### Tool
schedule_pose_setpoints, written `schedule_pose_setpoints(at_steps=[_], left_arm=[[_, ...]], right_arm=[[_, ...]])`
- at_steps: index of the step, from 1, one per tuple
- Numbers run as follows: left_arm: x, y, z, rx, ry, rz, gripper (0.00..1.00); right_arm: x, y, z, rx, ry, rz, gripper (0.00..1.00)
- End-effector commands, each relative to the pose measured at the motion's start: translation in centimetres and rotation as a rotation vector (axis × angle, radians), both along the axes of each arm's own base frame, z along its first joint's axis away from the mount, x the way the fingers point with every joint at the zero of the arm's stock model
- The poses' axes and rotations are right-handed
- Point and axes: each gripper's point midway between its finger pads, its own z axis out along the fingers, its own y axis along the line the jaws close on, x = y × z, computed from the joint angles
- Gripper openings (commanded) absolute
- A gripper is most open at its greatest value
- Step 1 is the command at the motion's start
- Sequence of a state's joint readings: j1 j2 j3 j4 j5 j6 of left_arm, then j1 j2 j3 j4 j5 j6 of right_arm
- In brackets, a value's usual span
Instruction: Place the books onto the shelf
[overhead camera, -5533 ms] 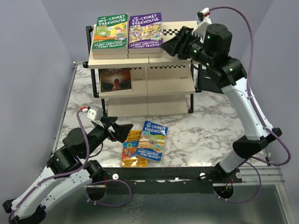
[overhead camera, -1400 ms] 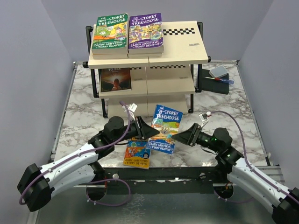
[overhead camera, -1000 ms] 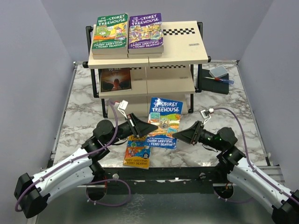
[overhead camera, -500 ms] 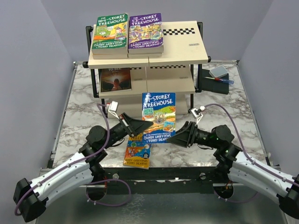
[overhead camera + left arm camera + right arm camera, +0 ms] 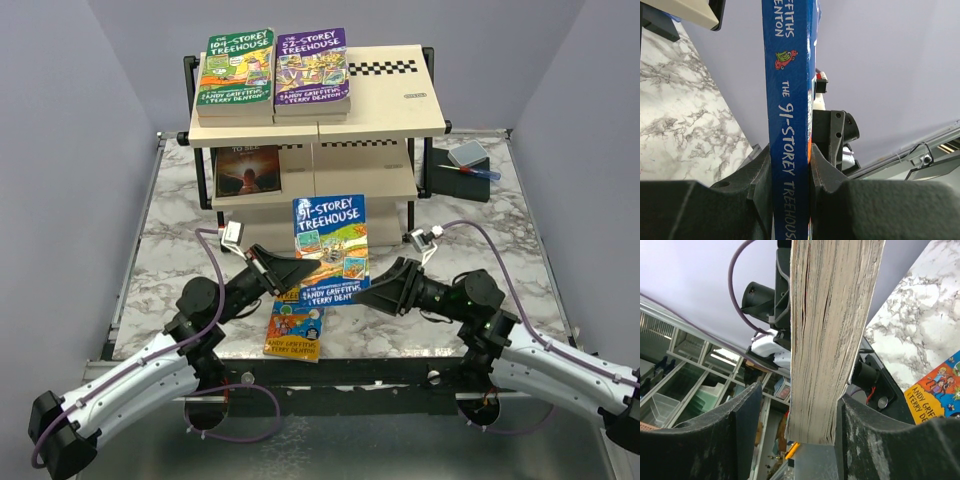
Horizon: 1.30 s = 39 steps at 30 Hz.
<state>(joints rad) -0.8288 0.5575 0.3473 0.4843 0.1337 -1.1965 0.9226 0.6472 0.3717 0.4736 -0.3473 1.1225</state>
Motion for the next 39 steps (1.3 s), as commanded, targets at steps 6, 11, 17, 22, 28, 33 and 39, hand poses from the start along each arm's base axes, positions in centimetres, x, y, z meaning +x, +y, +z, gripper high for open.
schedule_pose_setpoints(at_steps=[6, 11, 17, 22, 28, 33, 39], left_arm=[[0.2, 1.1, 1.4, -0.007, -0.065, 0.064, 0.0], [0.6, 1.1, 0.7, 0.035, -0.064, 0.086, 0.0], [1.2, 1.3, 0.0, 0.117, -0.056, 0.121, 0.0], [1.5, 2.1, -0.6, 0.192, -0.045, 0.162, 0.0], [1.9, 2.8, -1.9, 0.261, -0.014, 0.205, 0.06], [2.3, 4.1, -3.3, 0.359, 0.007, 0.261, 0.57], [3.4, 7.9, -3.1, 0.565, -0.025, 0.422, 0.96]], right_arm=[[2.0, 0.5, 1.6, -0.004, 0.009, -0.133, 0.51], [2.2, 1.6, 1.7, -0.027, 0.001, -0.143, 0.46], [2.4, 2.8, 1.9, -0.055, -0.014, -0.173, 0.35], [2.8, 3.0, 1.6, -0.072, -0.01, -0.215, 0.17], [3.2, 3.1, 1.5, -0.091, 0.002, -0.244, 0.0], [3.7, 2.7, 2.8, -0.122, -0.036, -0.276, 0.01], [4.3, 1.8, 4.1, -0.135, -0.052, -0.329, 0.01]])
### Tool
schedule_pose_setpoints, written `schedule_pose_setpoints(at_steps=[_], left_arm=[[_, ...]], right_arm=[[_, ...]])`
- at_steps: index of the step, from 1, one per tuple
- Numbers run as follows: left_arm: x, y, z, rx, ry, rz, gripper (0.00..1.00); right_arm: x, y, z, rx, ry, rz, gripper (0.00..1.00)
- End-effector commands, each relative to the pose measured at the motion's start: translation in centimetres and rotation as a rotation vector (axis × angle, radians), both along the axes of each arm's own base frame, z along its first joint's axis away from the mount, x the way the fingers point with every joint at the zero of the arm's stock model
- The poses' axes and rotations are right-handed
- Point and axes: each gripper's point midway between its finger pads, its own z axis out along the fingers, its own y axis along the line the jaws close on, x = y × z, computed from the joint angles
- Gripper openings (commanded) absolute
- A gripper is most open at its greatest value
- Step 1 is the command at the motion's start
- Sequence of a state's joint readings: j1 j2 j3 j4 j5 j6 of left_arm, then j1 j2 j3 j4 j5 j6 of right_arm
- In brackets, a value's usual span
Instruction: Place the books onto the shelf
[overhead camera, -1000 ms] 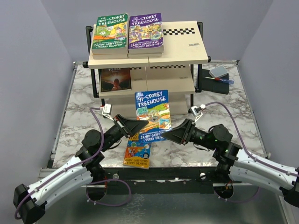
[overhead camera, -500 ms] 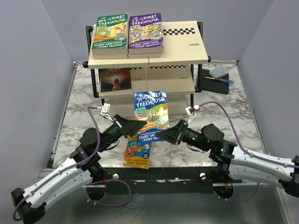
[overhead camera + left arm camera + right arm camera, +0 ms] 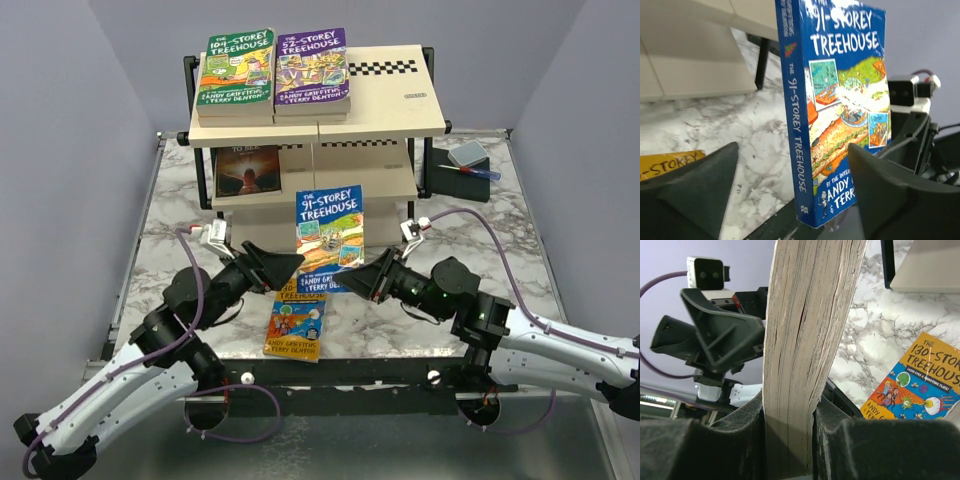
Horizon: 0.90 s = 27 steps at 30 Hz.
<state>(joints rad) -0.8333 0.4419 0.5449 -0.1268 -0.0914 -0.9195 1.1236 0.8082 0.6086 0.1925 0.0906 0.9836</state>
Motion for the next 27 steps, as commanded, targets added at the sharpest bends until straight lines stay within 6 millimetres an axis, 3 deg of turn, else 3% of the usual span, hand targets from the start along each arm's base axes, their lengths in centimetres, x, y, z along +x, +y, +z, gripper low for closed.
schedule_pose_setpoints(at_steps=[1, 7, 11, 15, 24, 27], left_arm=[[1.3, 4.5, 0.6, 0.222, -0.057, 0.184, 0.99], [1.4, 10.3, 4.3, 0.405, -0.161, 0.363, 0.99], [0.4, 13.1, 7.1, 0.407, -0.255, 0.432, 0.99], [-0.5, 14.4, 8.6, 0.39, -0.326, 0.442, 0.99], [-2.5, 14.5, 9.1, 0.276, -0.435, 0.395, 0.99], [-2.6, 14.5, 8.8, 0.27, -0.448, 0.393, 0.99]], right_arm=[[1.0, -1.2, 4.5, 0.068, -0.08, -0.079, 0.01], [2.2, -1.0, 5.1, 0.089, -0.046, -0.139, 0.01], [2.9, -0.4, 5.9, 0.142, -0.039, -0.158, 0.01], [3.4, 1.2, 6.9, 0.162, -0.036, -0.14, 0.01], [5.0, 4.9, 9.3, 0.202, -0.038, -0.052, 0.01], [4.6, 6.0, 9.0, 0.184, -0.029, -0.004, 0.0]])
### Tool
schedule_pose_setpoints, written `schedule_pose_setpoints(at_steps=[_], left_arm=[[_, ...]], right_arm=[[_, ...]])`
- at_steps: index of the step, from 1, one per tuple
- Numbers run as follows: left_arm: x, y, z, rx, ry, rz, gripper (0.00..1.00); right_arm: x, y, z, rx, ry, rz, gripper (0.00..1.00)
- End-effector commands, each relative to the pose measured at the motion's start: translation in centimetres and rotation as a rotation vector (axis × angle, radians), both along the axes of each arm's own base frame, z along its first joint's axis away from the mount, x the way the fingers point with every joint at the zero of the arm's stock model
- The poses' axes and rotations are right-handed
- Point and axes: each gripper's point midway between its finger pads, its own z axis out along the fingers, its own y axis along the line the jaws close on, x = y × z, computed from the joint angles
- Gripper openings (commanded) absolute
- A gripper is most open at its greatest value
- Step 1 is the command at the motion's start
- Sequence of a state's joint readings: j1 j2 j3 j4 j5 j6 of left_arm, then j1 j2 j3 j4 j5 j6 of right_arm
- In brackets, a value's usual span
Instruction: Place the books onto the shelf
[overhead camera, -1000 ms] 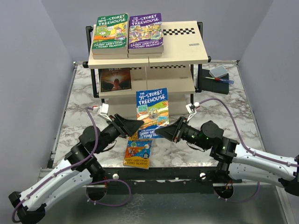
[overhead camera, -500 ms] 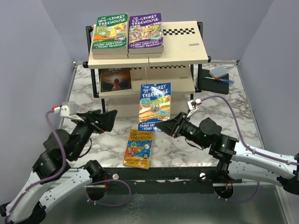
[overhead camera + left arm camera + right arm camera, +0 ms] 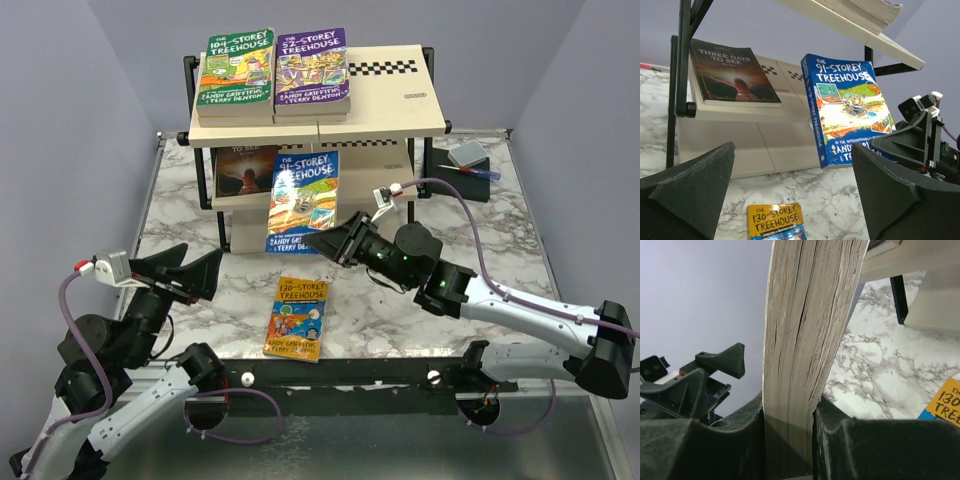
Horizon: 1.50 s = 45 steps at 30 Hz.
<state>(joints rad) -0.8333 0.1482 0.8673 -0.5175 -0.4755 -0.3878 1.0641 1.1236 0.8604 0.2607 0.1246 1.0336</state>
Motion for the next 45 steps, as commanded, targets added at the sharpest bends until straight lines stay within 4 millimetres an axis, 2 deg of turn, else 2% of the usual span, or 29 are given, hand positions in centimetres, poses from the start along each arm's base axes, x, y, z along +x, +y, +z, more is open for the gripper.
schedule_pose_setpoints(at_steps=[1, 5, 9, 11, 15, 19, 22, 28, 35, 40, 45], left_arm=[[-0.2, -0.4, -0.3, 0.017, -0.039, -0.024, 0.99], [-0.1, -0.4, -0.9, 0.024, -0.032, -0.017, 0.99], [0.3, -0.5, -1.7, 0.038, -0.019, -0.008, 0.99], [0.5, -0.6, -2.3, 0.045, -0.009, -0.001, 0.99], [1.0, -1.3, -3.1, 0.062, 0.006, -0.01, 0.99], [1.3, -1.6, -3.5, 0.088, 0.02, -0.01, 0.99], [1.2, -1.8, -3.6, 0.09, 0.019, -0.02, 0.99], [1.0, -1.5, -3.7, 0.093, 0.02, -0.019, 0.99], [1.2, -1.8, -4.0, 0.108, 0.03, -0.024, 0.99], [1.3, -2.1, -4.1, 0.118, 0.035, -0.031, 0.99], [1.3, -2.1, -4.2, 0.119, 0.036, -0.032, 0.99]], right_arm=[[-1.3, 1.2, 5.5, 0.148, -0.074, 0.106, 0.01], [-2.6, 0.9, 4.0, 0.074, -0.035, 0.158, 0.01], [-4.0, -0.9, 2.7, 0.006, -0.004, 0.18, 0.01], [-4.9, -2.1, 2.8, -0.006, -0.019, 0.195, 0.01], [-7.0, -4.3, 4.8, -0.009, -0.117, 0.245, 0.01], [-8.7, -4.8, 7.6, -0.003, -0.228, 0.323, 0.01], [-8.7, -5.0, 10.3, 0.004, -0.297, 0.319, 0.01], [-6.2, -5.3, 16.7, -0.028, -0.447, 0.189, 0.01], [-2.4, -3.3, 21.9, -0.128, -0.578, 0.07, 0.01], [1.5, -2.3, 24.3, -0.166, -0.61, -0.017, 0.01], [4.9, -1.4, 25.4, -0.122, -0.596, 0.01, 0.01]])
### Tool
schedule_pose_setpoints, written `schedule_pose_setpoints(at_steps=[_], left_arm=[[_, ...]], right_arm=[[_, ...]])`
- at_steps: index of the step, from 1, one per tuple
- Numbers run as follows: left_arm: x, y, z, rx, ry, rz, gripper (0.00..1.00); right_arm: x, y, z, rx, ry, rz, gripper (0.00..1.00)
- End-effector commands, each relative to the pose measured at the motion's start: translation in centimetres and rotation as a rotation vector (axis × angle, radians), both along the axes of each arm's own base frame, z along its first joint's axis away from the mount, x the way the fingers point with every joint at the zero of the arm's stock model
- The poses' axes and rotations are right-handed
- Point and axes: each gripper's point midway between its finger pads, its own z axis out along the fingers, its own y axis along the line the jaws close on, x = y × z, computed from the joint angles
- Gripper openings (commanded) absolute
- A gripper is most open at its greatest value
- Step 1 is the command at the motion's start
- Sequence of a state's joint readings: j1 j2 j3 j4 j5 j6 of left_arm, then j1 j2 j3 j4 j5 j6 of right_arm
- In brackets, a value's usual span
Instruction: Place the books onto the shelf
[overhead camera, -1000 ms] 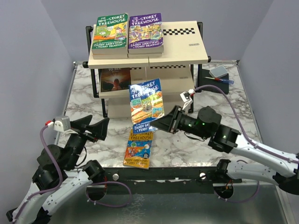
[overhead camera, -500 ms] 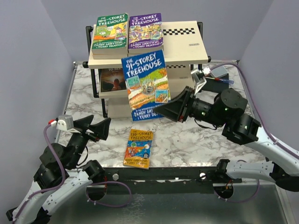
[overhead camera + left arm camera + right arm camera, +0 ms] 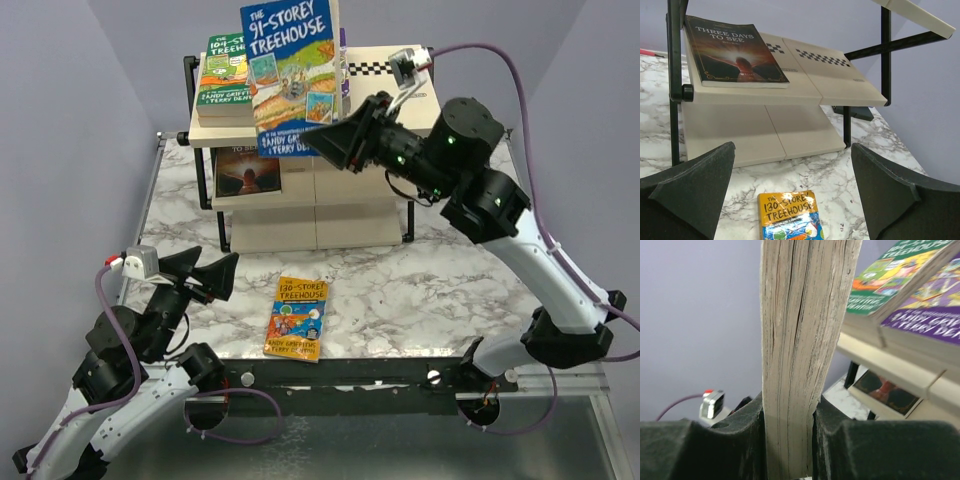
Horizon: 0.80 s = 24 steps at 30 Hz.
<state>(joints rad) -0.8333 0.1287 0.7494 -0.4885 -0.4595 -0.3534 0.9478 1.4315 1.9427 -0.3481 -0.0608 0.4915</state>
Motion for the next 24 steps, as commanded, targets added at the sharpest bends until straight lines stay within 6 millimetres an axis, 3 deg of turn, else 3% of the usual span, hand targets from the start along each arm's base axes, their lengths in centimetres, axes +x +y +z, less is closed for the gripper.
schedule_pose_setpoints(at_steps=[1, 10, 24], left_arm=[[0.1, -0.6, -0.5, 0.035, 0.005, -0.021, 0.99], [0.1, -0.7, -0.6, 0.04, 0.009, -0.022, 0.99], [0.2, -0.6, -0.7, 0.045, 0.013, -0.018, 0.99]], right_arm=[[2.0, -0.5, 3.1, 0.069, -0.049, 0.018, 0.01], [6.6, -0.9, 3.4, 0.181, 0.092, 0.102, 0.01], [10.1, -2.4, 3.5, 0.308, 0.31, 0.204, 0.02]])
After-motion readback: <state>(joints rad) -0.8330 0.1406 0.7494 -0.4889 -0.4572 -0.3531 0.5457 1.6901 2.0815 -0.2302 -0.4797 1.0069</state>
